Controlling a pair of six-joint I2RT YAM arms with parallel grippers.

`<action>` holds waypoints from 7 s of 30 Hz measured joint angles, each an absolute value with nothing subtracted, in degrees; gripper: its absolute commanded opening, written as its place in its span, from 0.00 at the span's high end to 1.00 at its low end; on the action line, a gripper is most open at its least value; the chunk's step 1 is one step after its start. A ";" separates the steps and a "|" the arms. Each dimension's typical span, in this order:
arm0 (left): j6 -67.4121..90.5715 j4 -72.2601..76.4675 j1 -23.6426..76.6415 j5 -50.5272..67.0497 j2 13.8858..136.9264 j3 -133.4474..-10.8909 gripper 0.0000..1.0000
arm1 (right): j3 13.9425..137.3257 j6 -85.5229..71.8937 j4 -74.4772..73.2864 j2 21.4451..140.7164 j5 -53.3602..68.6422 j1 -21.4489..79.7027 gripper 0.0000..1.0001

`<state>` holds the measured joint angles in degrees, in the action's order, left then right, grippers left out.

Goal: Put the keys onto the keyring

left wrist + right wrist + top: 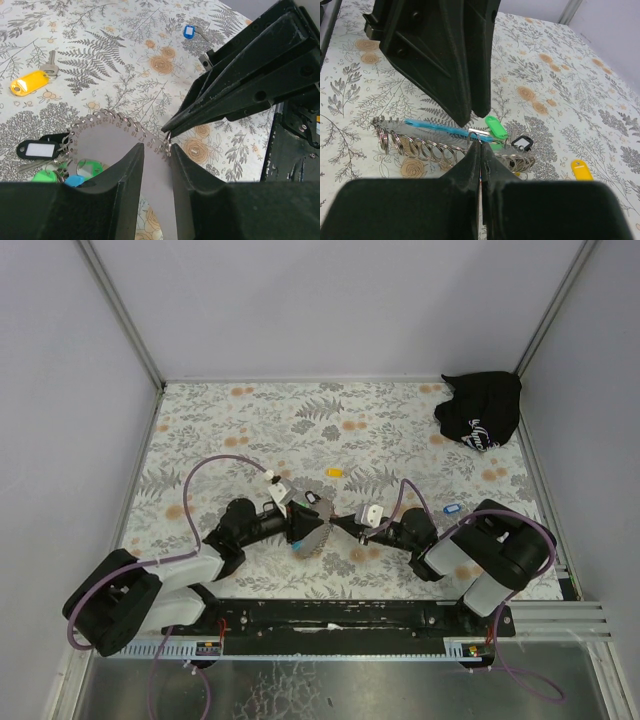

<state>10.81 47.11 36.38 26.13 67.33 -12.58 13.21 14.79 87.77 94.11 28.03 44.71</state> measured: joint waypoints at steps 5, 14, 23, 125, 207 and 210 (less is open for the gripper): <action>9.76 48.84 37.12 26.13 70.26 -13.76 0.76 | 13.21 14.31 87.79 94.63 28.10 44.71 1.00; 8.10 49.34 37.89 26.28 72.47 -14.39 0.80 | 13.23 13.52 87.81 95.04 28.12 44.71 1.00; 6.39 49.10 37.91 27.90 73.19 -15.29 0.86 | 13.26 13.45 87.81 95.04 28.14 44.71 1.00; -3.79 25.67 38.22 20.67 65.69 -20.01 1.00 | 64.66 1.69 13.41 112.12 11.18 32.29 0.54; -4.29 25.65 38.22 23.09 65.71 -20.01 1.00 | 53.54 0.40 -7.40 98.04 -6.02 43.88 0.96; -4.29 25.65 38.22 23.09 65.71 -20.01 1.00 | 53.56 -0.10 -7.70 97.41 -4.49 43.42 1.00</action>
<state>-4.29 25.65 38.22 23.09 65.71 -20.01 53.56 -0.10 -7.70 97.41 -4.49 43.42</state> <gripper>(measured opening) 0.009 0.040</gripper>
